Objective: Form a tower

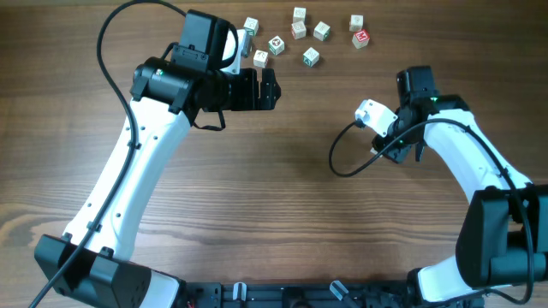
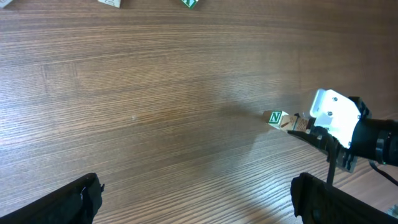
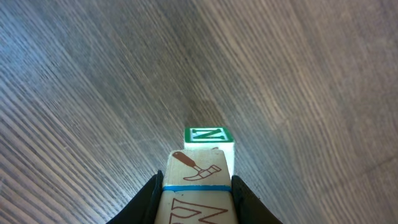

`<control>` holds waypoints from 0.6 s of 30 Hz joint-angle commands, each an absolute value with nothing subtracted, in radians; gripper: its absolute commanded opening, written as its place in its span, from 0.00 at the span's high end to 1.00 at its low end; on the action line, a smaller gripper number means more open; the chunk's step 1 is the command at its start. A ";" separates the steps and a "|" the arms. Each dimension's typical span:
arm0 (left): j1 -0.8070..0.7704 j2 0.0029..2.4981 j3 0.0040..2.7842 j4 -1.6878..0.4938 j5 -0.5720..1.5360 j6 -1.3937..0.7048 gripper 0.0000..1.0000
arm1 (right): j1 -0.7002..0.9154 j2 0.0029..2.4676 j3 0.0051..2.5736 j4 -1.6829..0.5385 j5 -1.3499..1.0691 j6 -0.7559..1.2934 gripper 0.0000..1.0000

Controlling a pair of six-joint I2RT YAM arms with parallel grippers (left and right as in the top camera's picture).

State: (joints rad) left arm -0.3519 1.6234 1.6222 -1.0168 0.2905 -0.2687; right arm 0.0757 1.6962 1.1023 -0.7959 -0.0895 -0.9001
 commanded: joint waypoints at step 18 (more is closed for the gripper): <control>-0.355 1.625 1.619 -1.017 0.302 -0.273 0.00 | 0.070 1.711 1.092 -0.771 -0.082 -0.905 0.59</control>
